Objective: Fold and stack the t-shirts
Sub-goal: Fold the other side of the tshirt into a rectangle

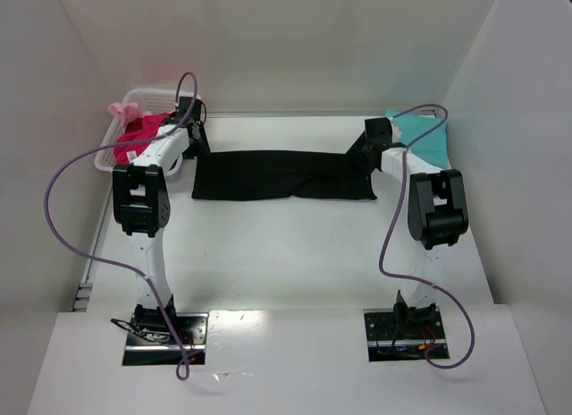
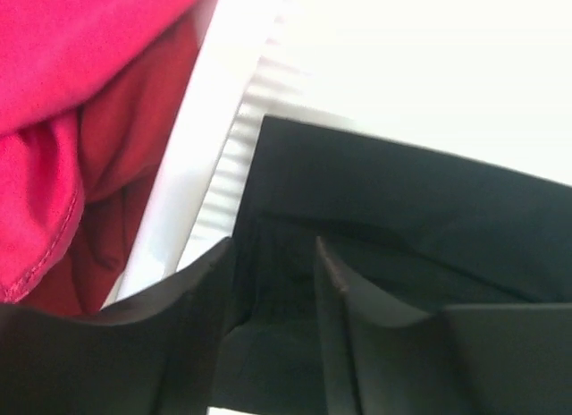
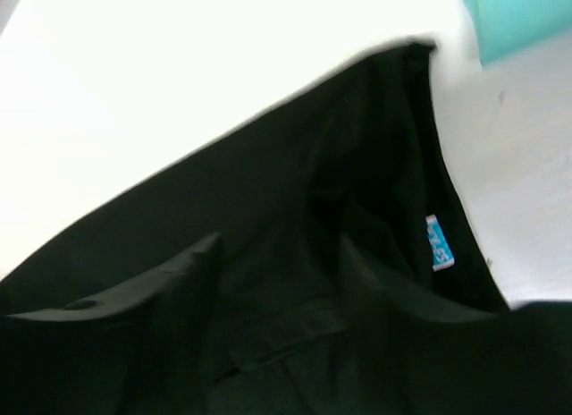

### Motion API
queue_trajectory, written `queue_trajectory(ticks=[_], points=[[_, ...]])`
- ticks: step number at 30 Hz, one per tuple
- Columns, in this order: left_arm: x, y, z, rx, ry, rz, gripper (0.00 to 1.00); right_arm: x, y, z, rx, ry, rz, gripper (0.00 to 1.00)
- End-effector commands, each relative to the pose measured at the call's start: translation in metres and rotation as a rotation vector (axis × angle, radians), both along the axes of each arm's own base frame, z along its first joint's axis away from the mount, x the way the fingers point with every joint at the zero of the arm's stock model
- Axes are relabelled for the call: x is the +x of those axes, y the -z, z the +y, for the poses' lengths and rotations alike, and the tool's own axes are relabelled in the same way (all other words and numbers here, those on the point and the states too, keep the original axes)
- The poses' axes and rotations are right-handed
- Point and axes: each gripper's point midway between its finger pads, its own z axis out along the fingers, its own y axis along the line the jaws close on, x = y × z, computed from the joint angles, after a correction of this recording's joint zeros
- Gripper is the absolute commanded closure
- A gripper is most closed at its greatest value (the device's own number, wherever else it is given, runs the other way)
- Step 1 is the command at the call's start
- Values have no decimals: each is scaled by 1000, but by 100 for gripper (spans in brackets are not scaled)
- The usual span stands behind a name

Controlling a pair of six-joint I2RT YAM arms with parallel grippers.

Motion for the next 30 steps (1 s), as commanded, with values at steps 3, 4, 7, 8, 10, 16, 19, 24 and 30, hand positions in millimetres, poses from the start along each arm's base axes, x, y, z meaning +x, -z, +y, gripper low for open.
queue_trajectory(ticks=[3, 4, 7, 8, 10, 16, 19, 24, 30], points=[[29, -35, -2, -21, 37, -123, 37, 37, -77, -8, -83, -60, -204, 27], [31, -38, -10, -28, 67, -130, 34, 38, -95, -8, -91, -67, -232, 24], [36, -49, -36, -82, 161, -166, 27, 30, -114, -8, -99, -85, -260, 21], [38, -51, -39, -91, 181, -173, 25, 26, -115, -6, -91, -96, -260, 20], [35, -51, -61, -131, 248, -170, 23, 17, -111, -2, -80, -125, -254, 20], [19, -55, -100, -170, 396, -164, 18, -23, -81, 12, -33, -238, -174, 44], [11, -57, -107, -180, 414, -158, 17, -43, -60, 9, -55, -260, -116, 75], [-9, -46, -130, -236, 480, -121, 13, -65, -27, 33, -71, -377, -15, 95], [-20, -38, -152, -256, 539, -99, 10, -67, -4, 44, -102, -414, 29, 97]])
